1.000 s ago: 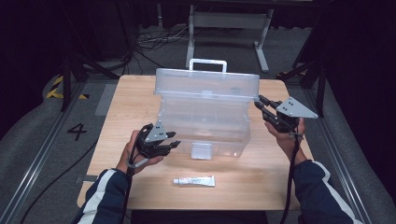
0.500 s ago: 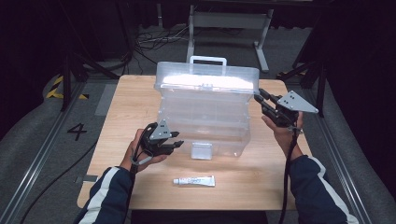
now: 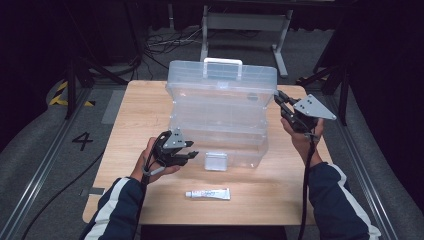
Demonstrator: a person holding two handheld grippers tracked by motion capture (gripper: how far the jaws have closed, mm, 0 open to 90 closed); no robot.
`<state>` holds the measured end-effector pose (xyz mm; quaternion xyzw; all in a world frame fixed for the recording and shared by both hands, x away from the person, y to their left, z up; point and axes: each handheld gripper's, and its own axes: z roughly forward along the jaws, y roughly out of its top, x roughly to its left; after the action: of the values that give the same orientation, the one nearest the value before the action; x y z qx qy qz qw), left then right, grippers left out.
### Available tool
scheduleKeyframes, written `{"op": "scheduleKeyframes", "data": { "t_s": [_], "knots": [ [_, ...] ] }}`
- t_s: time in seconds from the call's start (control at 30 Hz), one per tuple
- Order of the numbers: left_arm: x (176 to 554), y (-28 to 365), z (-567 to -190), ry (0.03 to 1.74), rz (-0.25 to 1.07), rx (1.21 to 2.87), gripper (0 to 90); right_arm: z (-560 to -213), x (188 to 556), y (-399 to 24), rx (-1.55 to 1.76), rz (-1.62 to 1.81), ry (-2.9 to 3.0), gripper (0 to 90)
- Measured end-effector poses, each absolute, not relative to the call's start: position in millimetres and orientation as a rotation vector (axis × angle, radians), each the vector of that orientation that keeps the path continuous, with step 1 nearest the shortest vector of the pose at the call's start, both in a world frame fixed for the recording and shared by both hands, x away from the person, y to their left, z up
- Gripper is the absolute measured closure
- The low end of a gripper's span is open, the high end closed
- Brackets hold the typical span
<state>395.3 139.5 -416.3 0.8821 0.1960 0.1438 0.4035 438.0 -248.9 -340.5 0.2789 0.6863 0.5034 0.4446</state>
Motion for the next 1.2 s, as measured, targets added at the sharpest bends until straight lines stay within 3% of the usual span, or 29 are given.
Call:
{"op": "scheduleKeyframes", "data": {
  "t_s": [1.2],
  "knots": [
    [402.5,136.9,-421.5,0.427,0.347,2.292,64.0,-310.9,477.0,-248.9,0.808,1.215,1.803,83.8]
  ]
}}
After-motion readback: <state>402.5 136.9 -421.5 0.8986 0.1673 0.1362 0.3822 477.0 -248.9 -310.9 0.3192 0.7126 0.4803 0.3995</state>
